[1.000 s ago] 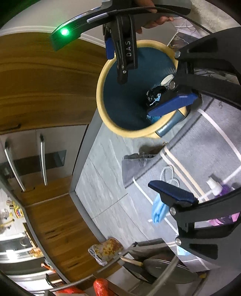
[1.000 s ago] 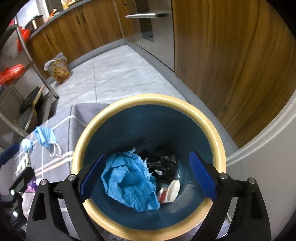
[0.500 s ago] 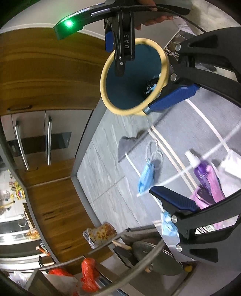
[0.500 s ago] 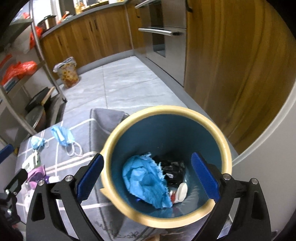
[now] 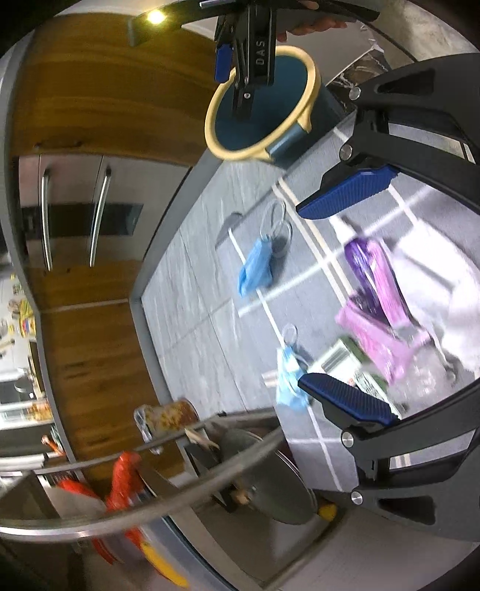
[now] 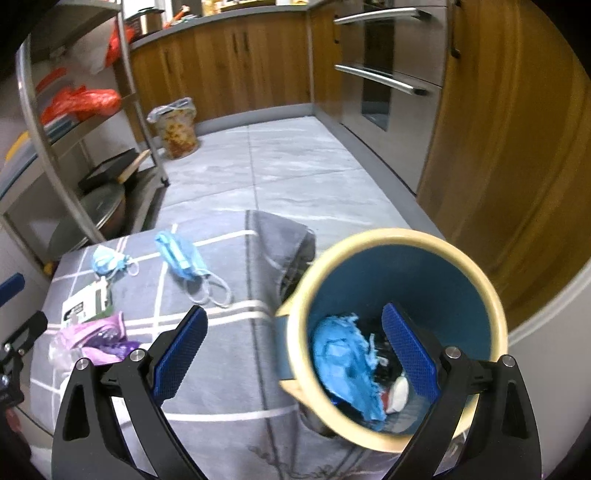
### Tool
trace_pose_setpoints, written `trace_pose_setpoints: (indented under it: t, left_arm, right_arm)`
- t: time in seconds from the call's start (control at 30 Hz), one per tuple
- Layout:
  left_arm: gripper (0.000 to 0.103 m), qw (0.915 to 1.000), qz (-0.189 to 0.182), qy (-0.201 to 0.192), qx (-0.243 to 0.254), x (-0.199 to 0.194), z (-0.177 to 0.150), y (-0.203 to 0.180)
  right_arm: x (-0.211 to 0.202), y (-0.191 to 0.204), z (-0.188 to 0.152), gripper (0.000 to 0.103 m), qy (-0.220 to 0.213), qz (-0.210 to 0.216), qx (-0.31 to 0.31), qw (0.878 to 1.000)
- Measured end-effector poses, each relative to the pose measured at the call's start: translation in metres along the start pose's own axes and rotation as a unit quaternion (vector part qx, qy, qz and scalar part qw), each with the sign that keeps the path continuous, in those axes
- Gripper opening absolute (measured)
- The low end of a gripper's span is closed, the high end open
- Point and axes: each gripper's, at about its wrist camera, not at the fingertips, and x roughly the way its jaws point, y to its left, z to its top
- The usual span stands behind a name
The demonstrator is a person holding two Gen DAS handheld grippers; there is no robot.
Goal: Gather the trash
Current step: 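Move both grippers back over the stool toward the masks and tissues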
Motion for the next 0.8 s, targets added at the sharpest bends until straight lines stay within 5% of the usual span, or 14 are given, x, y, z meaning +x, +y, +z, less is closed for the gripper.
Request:
trace_pose_setpoints:
  t: [0.47,0.8]
  left_arm:
    - [0.085,0.9938,0.046,0.044,-0.092,0.023,-0.03,0.091]
    - [0.085,0.9859,0.056,0.076,-0.138,0.076,-0.014,0.123]
  right_arm:
    - [0.046,0.083,0.016,0.095,0.002,0.044,-0.065,0.997]
    - [0.089,0.114,0.033,0.095,0.015,0.056,-0.117,0.991]
